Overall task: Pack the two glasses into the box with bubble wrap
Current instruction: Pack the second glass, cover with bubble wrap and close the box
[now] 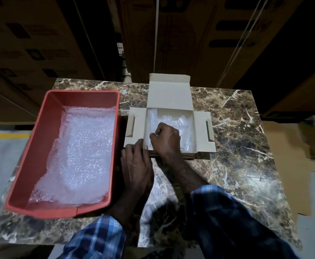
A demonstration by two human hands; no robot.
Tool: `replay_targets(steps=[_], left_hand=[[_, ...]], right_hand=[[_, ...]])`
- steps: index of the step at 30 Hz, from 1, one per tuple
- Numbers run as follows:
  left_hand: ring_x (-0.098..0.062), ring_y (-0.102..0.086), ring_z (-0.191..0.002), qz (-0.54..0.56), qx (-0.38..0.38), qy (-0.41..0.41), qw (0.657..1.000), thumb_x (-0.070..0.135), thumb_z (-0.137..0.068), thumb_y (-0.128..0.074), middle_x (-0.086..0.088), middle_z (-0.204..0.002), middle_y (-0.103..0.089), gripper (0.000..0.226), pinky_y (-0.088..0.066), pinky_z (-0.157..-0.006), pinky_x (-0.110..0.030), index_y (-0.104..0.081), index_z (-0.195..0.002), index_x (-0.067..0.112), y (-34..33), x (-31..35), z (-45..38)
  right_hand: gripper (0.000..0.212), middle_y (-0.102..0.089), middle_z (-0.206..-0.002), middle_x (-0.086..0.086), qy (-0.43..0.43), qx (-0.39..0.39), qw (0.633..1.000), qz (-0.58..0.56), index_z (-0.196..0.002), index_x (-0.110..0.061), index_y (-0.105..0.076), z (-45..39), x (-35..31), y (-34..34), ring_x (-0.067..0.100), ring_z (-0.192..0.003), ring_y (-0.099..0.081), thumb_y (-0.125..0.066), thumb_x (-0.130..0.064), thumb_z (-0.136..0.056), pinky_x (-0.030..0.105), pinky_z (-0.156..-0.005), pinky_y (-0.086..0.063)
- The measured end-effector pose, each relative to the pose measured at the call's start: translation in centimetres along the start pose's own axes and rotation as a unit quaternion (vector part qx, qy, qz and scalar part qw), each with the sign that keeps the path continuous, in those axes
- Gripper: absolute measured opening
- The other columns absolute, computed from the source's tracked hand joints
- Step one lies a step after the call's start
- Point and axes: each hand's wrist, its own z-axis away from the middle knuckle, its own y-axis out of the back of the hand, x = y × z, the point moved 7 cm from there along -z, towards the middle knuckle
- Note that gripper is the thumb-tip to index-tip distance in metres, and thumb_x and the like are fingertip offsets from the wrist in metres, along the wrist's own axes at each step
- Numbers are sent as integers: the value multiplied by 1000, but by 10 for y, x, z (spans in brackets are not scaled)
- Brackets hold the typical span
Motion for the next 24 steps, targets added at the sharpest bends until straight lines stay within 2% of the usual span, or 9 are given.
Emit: replay_targets(steps=[3, 5, 7, 9, 11, 15, 18, 20, 24], left_hand=[[-30, -49, -99, 2, 17, -18, 1000, -1, -84, -67, -13, -109, -61, 35, -39, -88, -39, -67, -118, 8, -1, 4, -17], [-29, -51, -102, 33, 10, 1, 999, -6, -81, -65, -12, -109, -67, 37, -35, -89, -29, -69, -115, 5, -4, 2, -29], [-35, -60, -101, 56, -18, 60, 997, -8, -82, -60, -12, -106, -72, 37, -37, -86, -24, -71, -114, 5, -1, 1, -43], [-35, -66, -100, 54, -53, 104, 992, -2, -86, -60, -13, -105, -74, 31, -46, -87, -31, -73, -113, 7, 4, 5, -58], [-33, -68, -101, 24, -79, 96, 992, 3, -88, -62, -14, -108, -74, 30, -52, -89, -37, -73, -115, 9, 8, 13, -77], [-31, -59, -118, -88, -164, -19, 982, 3, -87, -59, -11, -115, -72, 41, -48, -98, -39, -70, -124, 20, -10, 31, -119], [-29, -42, -131, -224, -247, -134, 933, 11, -91, -64, -6, -122, -68, 39, -36, -104, -44, -68, -125, 28, -32, 43, -139], [-25, -41, -129, -270, -287, -217, 893, 15, -91, -66, -1, -123, -68, 35, -32, -104, -45, -68, -122, 31, -43, 49, -147], [-23, -41, -124, -317, -329, -312, 833, 32, -82, -77, 4, -118, -66, 27, -33, -99, -44, -73, -109, 33, -54, 50, -160]], right_hand=[[10, -66, -82, 9, -5, -23, 999, 35, -79, -5, -61, -5, 3, -15, 29, -81, -58, -64, -14, -83, 34, -71, -45], [10, -65, -82, 8, -2, -38, 998, 45, -79, -6, -60, -6, 5, -22, 29, -81, -58, -65, -14, -82, 34, -70, -44], [9, -63, -80, 8, 13, -43, 998, 49, -80, -7, -57, -6, 4, -26, 29, -78, -57, -64, -12, -81, 34, -64, -37], [9, -61, -82, 9, 36, -42, 997, 58, -83, -7, -55, -4, 1, -29, 29, -75, -54, -63, -12, -83, 33, -61, -32], [7, -58, -81, 10, 64, -35, 995, 72, -85, -6, -55, -1, -1, -30, 28, -71, -50, -60, -11, -85, 34, -59, -29], [7, -60, -81, 12, 83, -9, 990, 112, -85, -6, -56, 5, -1, -32, 33, -73, -57, -52, -9, -90, 35, -57, -34], [10, -62, -84, 14, 87, 0, 987, 133, -88, -5, -61, 9, -2, -33, 35, -76, -60, -52, -9, -89, 36, -58, -39], [13, -60, -82, 15, 103, 13, 985, 138, -88, -3, -63, 13, -3, -33, 35, -74, -59, -53, -11, -90, 33, -56, -34], [27, -58, -78, 14, 127, 34, 982, 134, -84, -3, -67, 17, -3, -34, 31, -69, -54, -55, -23, -98, 31, -55, -31]])
